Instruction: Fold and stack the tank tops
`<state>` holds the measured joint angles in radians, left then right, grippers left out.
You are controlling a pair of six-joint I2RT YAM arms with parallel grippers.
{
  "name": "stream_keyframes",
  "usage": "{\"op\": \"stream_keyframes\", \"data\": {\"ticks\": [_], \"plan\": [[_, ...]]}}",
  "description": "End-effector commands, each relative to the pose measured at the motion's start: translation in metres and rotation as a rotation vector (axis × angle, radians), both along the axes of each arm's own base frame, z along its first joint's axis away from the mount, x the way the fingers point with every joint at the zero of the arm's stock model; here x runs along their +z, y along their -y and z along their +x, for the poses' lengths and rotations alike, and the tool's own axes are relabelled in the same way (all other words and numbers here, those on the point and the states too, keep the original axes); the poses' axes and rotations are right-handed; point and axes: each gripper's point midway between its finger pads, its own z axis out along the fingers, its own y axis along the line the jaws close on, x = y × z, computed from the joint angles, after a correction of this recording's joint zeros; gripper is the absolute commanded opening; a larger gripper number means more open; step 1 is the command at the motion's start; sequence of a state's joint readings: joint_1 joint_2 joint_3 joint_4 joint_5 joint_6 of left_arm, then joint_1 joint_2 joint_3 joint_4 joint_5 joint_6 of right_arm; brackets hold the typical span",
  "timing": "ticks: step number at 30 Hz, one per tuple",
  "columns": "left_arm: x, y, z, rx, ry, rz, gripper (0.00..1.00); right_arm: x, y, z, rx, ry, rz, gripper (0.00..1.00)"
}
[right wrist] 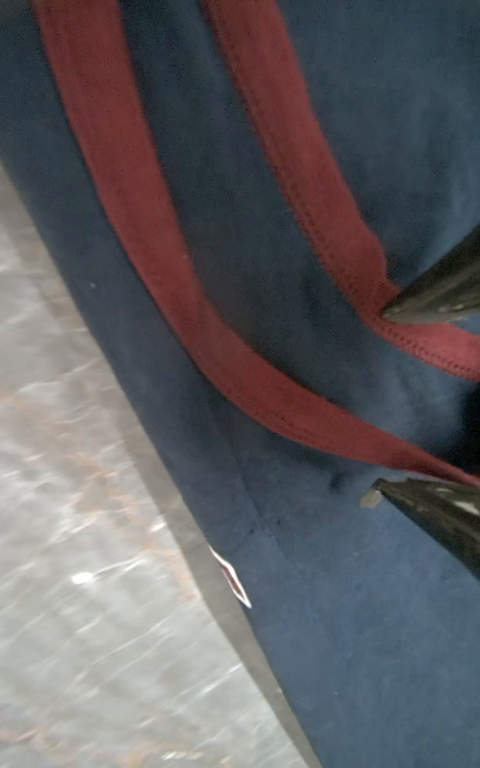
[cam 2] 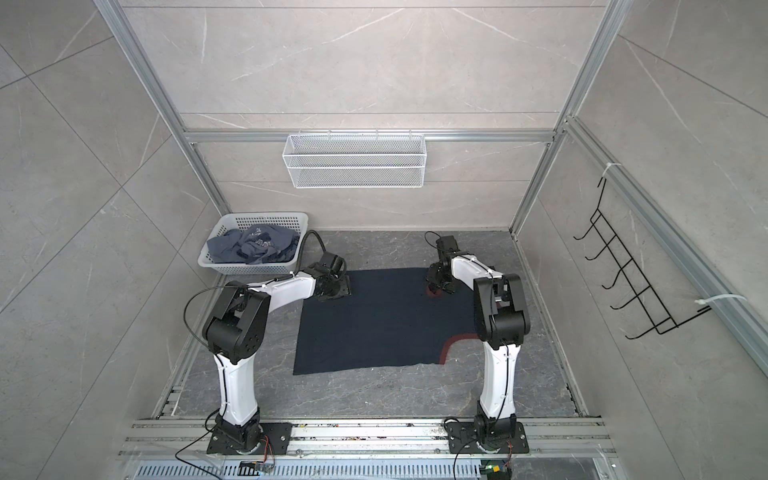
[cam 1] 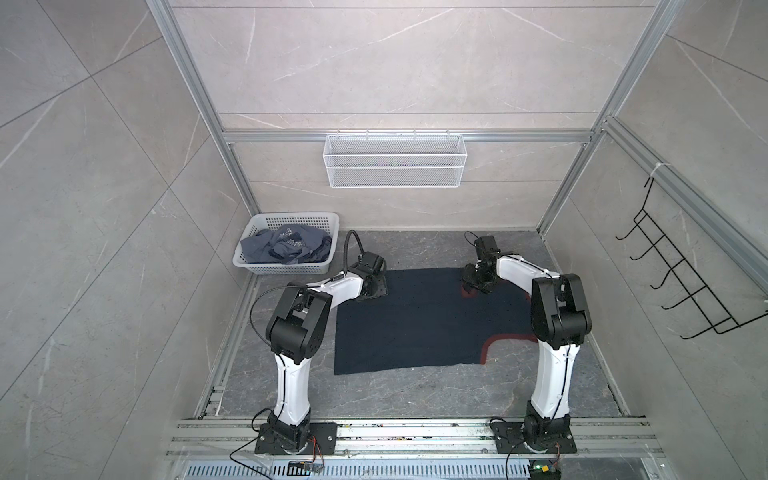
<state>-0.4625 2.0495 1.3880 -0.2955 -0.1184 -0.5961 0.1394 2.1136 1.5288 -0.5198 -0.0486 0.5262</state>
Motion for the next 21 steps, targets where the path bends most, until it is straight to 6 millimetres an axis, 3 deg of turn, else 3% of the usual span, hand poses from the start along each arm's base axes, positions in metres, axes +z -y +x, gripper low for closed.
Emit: {"op": "stream_keyframes", "data": {"ticks": [1,3,6,9,11,14,17,21], "plan": [[-0.003,-0.007,-0.006,-0.032,-0.069,0.048,0.7,-0.011,0.012,-0.004,-0.003,-0.053,-0.032,0.65],[0.022,-0.004,-0.001,-0.037,-0.047,0.035,0.74,0.008,0.015,0.001,0.012,-0.017,-0.048,0.66],[0.077,0.001,0.0,-0.051,0.005,0.0,0.75,0.039,0.017,-0.004,0.028,0.035,-0.061,0.69],[0.117,0.0,-0.016,-0.062,0.06,-0.022,0.76,0.064,0.01,-0.024,0.047,0.078,-0.016,0.69],[0.131,-0.007,-0.035,-0.066,0.074,-0.023,0.76,0.075,0.002,-0.046,0.07,0.097,0.013,0.7],[0.135,-0.023,-0.074,-0.055,0.057,-0.02,0.76,0.086,-0.011,-0.084,0.12,0.108,0.035,0.7],[0.127,-0.042,-0.122,-0.032,0.012,-0.013,0.76,0.089,-0.016,-0.131,0.155,0.08,0.044,0.7],[0.112,-0.071,-0.186,0.021,-0.057,-0.004,0.74,0.09,-0.009,-0.191,0.172,0.048,0.049,0.69]]}}
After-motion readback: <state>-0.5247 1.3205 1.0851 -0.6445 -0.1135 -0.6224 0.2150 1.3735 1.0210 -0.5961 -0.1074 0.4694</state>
